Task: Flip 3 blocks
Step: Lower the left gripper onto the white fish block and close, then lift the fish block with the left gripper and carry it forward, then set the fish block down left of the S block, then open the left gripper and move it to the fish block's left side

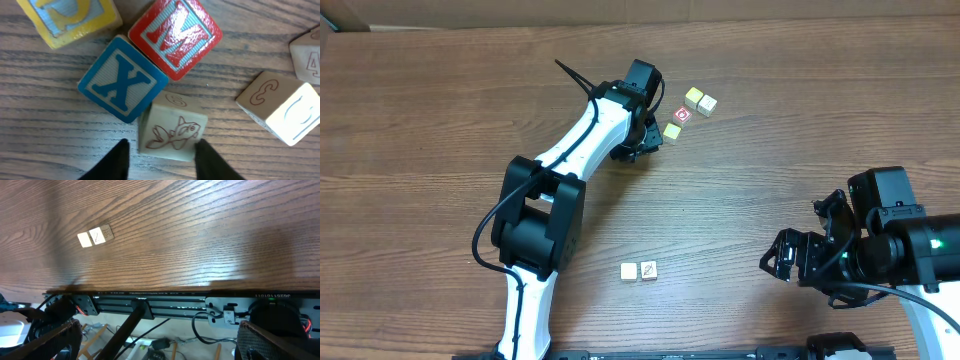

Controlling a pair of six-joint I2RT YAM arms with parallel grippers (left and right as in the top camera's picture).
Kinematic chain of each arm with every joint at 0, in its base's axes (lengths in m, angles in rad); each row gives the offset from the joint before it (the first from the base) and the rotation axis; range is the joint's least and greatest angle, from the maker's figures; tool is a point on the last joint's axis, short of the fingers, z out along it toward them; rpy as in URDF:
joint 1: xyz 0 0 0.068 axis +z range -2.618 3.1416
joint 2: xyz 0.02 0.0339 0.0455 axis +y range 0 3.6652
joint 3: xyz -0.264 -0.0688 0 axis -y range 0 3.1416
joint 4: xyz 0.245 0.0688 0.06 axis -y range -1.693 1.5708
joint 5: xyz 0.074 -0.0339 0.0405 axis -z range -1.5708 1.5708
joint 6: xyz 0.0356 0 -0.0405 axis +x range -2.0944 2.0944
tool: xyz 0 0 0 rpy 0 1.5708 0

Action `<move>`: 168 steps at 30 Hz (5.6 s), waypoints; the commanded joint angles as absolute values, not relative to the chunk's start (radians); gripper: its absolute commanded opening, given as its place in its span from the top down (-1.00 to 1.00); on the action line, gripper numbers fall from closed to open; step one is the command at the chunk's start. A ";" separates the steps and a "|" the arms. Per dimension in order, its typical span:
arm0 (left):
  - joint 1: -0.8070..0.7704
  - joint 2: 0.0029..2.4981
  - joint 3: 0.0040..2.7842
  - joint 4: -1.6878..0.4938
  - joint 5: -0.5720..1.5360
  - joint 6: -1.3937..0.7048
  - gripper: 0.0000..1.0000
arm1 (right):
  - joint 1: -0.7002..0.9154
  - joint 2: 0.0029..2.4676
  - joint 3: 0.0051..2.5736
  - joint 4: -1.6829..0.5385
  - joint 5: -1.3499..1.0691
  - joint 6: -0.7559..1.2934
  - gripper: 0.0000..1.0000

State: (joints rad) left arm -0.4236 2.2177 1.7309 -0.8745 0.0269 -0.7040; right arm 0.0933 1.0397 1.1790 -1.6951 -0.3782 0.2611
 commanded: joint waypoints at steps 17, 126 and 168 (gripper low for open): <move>-0.433 2.247 1.757 -0.888 0.056 -0.577 0.58 | 0.098 1.031 1.199 -1.693 -0.386 0.255 -1.00; -0.666 1.275 0.599 -0.764 0.093 -0.764 0.88 | 0.098 1.031 1.199 -1.694 -0.385 0.258 -1.00; -0.607 1.254 0.601 -0.702 0.020 -0.811 0.87 | 0.098 1.031 1.199 -1.693 -0.375 0.254 -1.00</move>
State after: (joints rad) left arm -0.6132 1.2697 0.6064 -0.7029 0.0124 -0.8497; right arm 0.0933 1.0397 1.1797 -1.6951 -0.3767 0.2607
